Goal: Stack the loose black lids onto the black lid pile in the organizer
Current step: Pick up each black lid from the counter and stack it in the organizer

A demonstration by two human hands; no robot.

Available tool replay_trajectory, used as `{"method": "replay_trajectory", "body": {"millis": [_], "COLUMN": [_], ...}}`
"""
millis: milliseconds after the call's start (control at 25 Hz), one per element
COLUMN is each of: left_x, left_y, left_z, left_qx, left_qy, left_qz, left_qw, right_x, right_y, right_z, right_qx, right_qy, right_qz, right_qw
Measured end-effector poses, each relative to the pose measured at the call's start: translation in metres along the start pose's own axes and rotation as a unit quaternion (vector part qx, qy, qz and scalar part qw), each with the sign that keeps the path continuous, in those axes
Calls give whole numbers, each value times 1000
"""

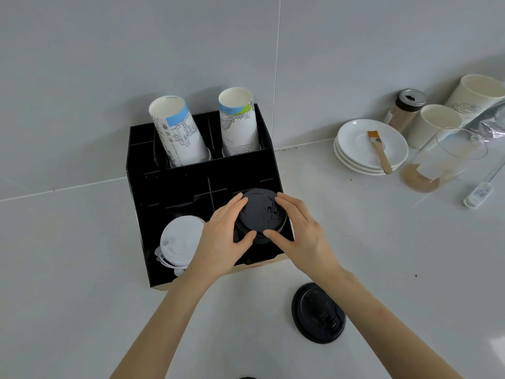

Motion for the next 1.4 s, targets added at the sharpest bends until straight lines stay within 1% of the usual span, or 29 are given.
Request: {"method": "replay_trajectory", "body": {"millis": [320,480,600,680,800,880,960,1120,1200,1400], "left_x": [10,22,33,39,39,36,32,25,23,21], "left_y": [-4,-5,2,13,38,59,81,116,126,141], "left_z": [-7,-25,-39,-48,-59,-63,-67,-74,-77,-80], "left_qx": [30,53,51,31,-24,-71,-118,-194,-218,-234], "left_qy": [-4,29,48,60,65,56,42,12,6,1], "left_qz": [41,22,2,1,4,10,38,83,93,96], "left_qw": [999,998,998,998,998,996,991,977,972,968], "right_x": [-2,-3,8,17,33,45,56,70,73,76], "right_y": [-6,-17,-21,-23,-23,-21,-18,-8,-1,12], "right_z": [-8,-27,-50,-69,-96,-113,-129,-152,-160,-167], "right_qx": [-20,-10,-27,-45,-64,-73,-72,-68,-65,-60], "right_qy": [-4,-2,20,37,63,89,120,155,176,176], "right_qz": [5,-2,-19,-29,-31,-25,-18,-10,1,-14], "right_qw": [1000,1000,999,998,995,993,990,985,982,983]}}
Point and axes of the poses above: each hand's wrist, its own z-axis towards the middle knuckle, its own y-axis out of the palm, x = y × z, the point moved 7 cm from there along z, towards the middle knuckle, and after that the axes turned 9 degrees about -x, right-handed, at the moved point
